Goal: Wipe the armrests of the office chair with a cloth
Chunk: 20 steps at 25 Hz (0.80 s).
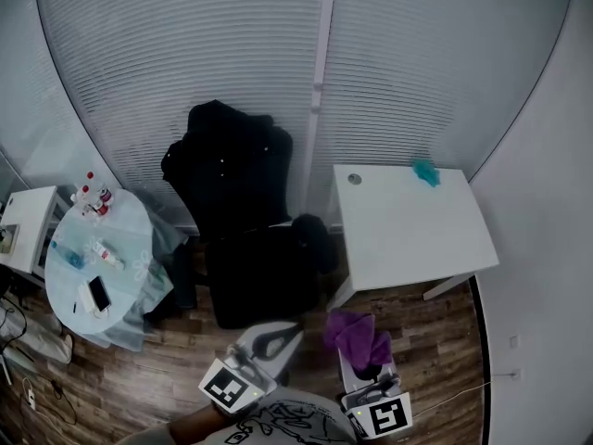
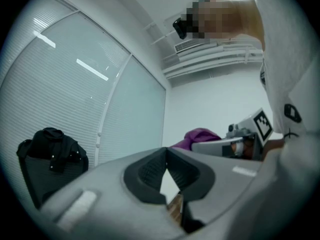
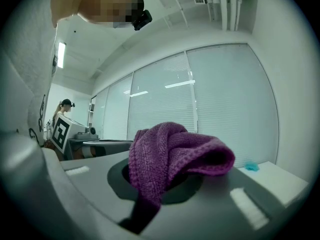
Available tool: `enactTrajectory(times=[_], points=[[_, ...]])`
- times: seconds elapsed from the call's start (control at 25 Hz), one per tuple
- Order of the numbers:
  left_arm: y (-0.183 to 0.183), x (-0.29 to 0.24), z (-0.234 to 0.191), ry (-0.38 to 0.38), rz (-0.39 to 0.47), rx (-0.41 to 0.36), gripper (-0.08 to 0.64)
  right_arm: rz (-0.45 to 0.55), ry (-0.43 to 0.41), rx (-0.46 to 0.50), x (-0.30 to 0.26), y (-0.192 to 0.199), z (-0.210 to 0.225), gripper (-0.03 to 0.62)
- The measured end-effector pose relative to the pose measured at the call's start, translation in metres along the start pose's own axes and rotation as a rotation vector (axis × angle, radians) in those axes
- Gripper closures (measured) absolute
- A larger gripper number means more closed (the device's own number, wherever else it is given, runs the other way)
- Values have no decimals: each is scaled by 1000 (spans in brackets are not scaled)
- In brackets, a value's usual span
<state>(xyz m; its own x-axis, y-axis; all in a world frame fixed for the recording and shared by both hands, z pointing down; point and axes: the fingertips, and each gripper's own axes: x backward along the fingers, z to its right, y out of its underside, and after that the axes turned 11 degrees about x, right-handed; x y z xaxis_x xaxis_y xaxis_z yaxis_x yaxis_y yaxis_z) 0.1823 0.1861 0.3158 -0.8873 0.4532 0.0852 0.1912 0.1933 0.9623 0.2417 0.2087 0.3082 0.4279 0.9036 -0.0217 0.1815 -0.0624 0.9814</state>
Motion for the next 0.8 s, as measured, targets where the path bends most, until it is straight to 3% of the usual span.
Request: enactTrajectory(times=[0.8], points=[[-29, -61, -160, 27, -25, 17, 558, -25, 25, 2, -163, 19, 56, 561]])
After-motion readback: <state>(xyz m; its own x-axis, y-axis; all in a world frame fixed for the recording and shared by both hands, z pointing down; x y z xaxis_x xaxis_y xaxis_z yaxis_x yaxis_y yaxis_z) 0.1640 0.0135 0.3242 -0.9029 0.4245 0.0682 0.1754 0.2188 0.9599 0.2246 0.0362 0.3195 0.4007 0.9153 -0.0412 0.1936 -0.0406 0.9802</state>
